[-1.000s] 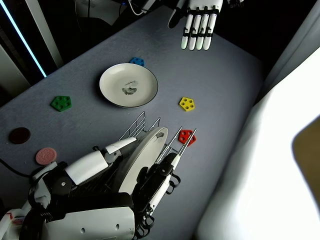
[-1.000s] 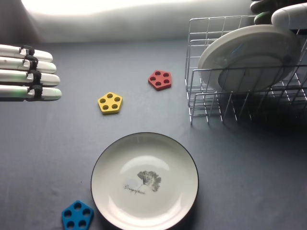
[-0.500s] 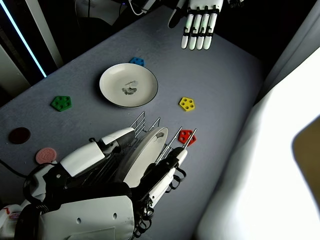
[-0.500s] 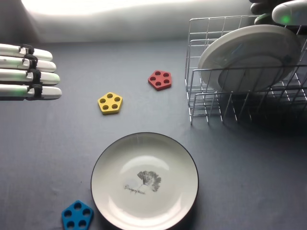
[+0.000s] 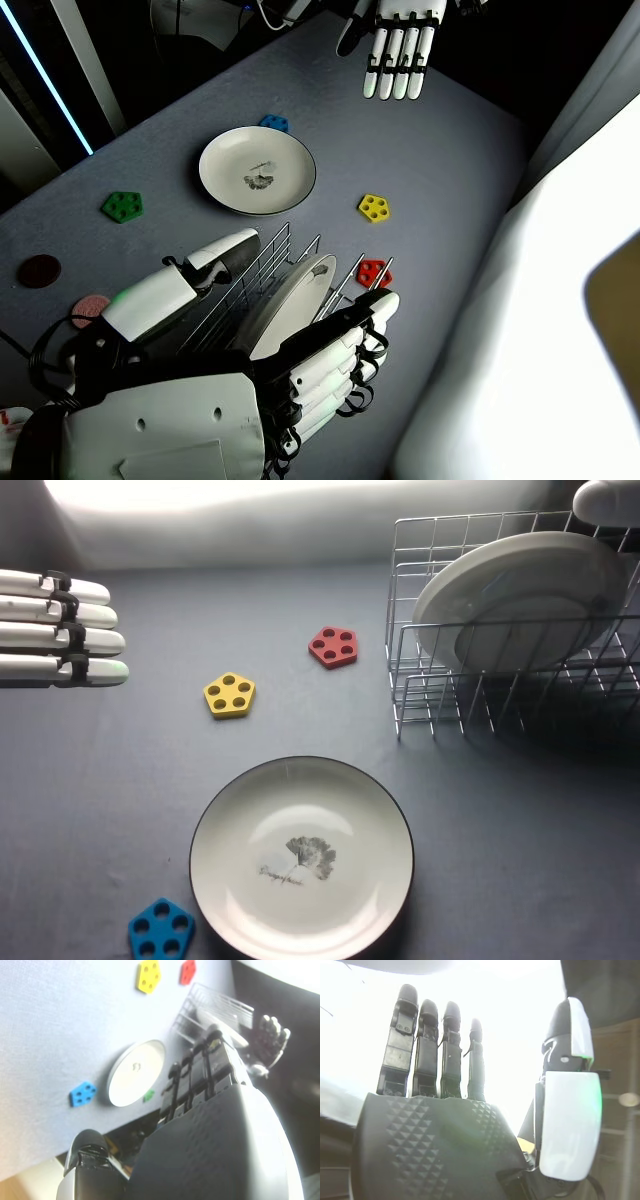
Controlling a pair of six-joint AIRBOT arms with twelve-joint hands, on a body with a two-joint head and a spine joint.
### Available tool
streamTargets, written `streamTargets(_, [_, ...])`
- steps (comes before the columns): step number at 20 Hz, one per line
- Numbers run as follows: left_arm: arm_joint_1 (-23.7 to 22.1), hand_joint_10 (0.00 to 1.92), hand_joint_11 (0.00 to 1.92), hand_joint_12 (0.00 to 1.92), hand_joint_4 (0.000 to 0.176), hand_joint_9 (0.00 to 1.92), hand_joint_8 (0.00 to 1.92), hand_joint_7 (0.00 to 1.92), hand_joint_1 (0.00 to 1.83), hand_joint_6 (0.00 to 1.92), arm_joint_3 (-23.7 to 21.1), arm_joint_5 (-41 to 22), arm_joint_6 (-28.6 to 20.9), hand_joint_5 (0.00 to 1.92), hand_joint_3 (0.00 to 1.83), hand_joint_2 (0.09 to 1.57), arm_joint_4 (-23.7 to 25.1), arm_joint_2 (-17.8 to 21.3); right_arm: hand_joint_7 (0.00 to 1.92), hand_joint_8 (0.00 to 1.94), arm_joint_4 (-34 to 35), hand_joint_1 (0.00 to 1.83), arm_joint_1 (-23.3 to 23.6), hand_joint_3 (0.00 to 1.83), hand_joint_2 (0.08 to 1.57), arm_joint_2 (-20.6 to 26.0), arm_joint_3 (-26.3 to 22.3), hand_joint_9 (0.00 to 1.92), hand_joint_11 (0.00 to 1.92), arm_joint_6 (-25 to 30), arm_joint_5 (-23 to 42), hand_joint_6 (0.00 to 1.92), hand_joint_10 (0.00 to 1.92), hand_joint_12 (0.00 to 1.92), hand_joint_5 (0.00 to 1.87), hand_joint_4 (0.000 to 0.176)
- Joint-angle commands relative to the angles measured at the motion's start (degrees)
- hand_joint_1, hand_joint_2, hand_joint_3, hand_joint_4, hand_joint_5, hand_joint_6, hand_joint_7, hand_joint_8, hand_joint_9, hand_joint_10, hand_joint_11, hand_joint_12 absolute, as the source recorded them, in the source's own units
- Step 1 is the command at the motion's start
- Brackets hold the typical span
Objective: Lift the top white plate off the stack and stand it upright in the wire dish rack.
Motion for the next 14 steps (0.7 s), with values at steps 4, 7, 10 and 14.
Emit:
streamTargets(4, [-1.08,0.00,0.06,0.01,0.000,0.03,0.00,0.04,0.04,0.00,0.16,-3.57,-0.06,0.01,0.00,1.04,-5.27,1.05,0.31,0.00,-1.30,0.81,2.21,0.01,0.96,0.90,-1.99,0.31,0.37,-5.72,14.21,0.00,0.00,0.00,0.23,0.000])
streamTargets(7, [-1.08,0.00,0.06,0.01,0.000,0.03,0.00,0.05,0.03,0.00,0.16,-3.64,-0.17,0.02,0.00,1.04,-5.30,1.12,0.24,0.01,-5.40,0.69,3.99,0.00,0.95,3.42,-6.08,0.27,0.33,-17.12,16.89,0.01,0.01,0.00,0.18,0.000])
streamTargets(10, [-1.08,0.00,0.06,0.01,0.000,0.03,0.00,0.05,0.03,0.00,0.15,-3.76,-0.21,0.01,0.00,1.04,-5.32,1.12,0.22,0.00,-11.55,0.69,5.63,0.00,0.93,7.24,-12.31,0.25,0.31,-25.56,17.70,0.00,0.00,0.00,0.18,0.000])
streamTargets(14, [-1.08,0.00,0.07,0.01,0.000,0.03,0.00,0.04,0.02,0.00,0.11,-3.95,-0.27,0.02,0.00,1.03,-5.31,1.26,0.17,0.00,-17.05,0.61,5.75,0.00,0.94,12.74,-20.28,0.20,0.27,-32.27,17.24,0.00,0.00,0.00,0.14,0.000])
